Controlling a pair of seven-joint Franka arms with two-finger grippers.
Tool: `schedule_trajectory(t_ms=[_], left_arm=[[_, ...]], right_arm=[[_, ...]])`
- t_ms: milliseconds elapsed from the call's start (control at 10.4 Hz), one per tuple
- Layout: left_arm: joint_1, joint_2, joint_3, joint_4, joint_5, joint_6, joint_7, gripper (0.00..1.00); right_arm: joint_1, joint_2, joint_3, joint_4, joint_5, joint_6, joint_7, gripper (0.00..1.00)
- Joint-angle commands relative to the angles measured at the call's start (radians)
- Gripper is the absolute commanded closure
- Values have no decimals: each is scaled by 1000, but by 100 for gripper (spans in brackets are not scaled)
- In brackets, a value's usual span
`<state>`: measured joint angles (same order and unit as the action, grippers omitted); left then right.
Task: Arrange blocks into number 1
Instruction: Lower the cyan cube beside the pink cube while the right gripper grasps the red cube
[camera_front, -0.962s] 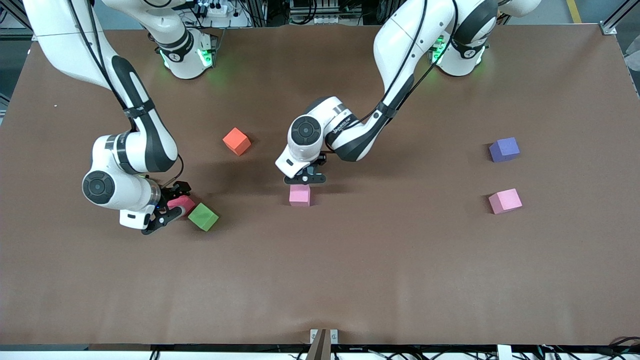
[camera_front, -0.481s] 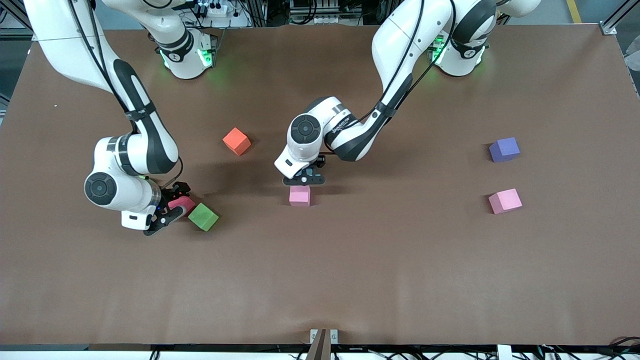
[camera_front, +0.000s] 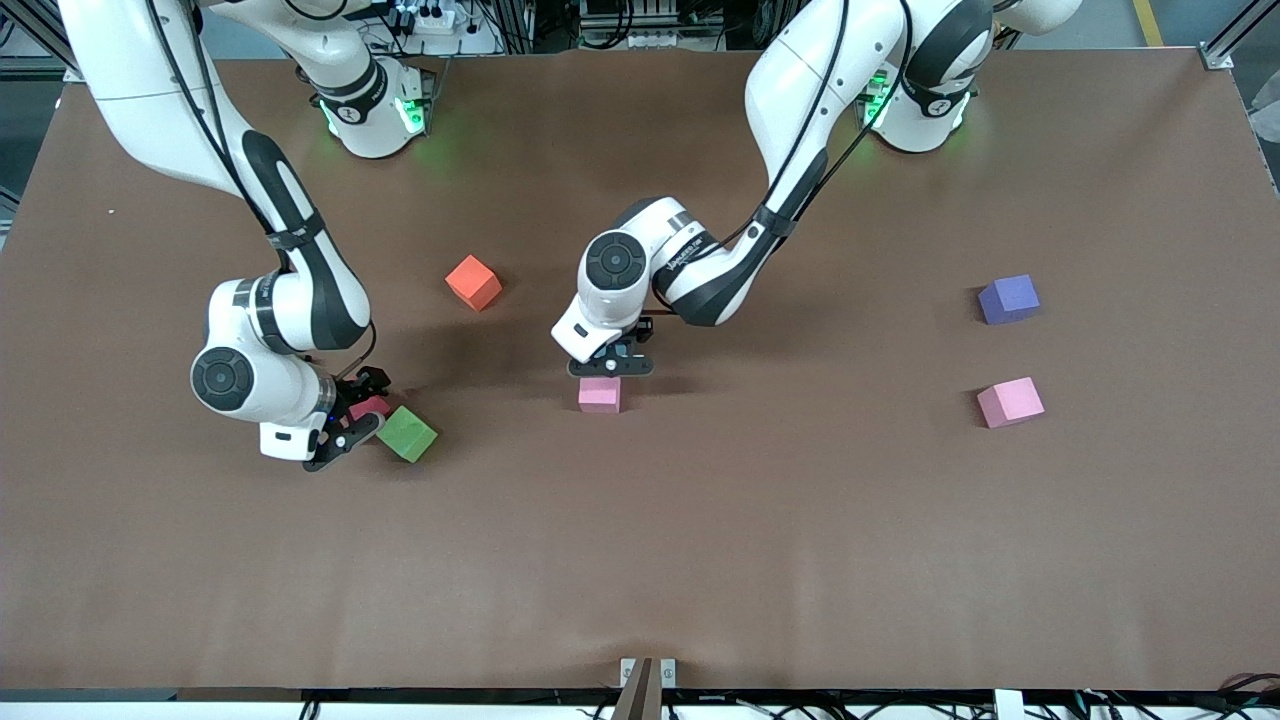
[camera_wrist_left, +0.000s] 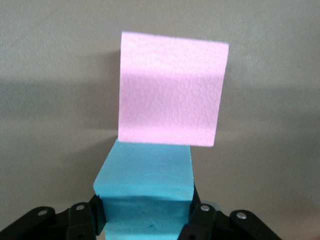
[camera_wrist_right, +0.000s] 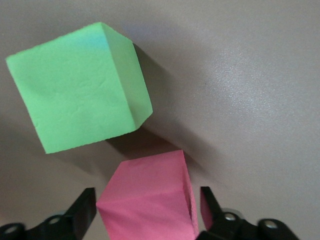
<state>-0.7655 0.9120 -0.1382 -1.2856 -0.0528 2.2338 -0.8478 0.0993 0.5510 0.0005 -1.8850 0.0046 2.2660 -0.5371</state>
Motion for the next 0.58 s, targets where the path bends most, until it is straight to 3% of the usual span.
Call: schedule_trajectory(t_ms=[0, 96, 481], left_arm=[[-26, 34, 38, 23, -13, 44, 78, 0], [-31, 31, 38, 23, -12, 44, 76, 0], [-48, -7, 46, 17, -7, -15, 64, 0]], right_arm=[[13, -5, -23, -11, -14, 13, 2, 36], [13, -5, -30, -9, -12, 13, 2, 45], [11, -20, -37, -9, 6, 10, 6, 46]])
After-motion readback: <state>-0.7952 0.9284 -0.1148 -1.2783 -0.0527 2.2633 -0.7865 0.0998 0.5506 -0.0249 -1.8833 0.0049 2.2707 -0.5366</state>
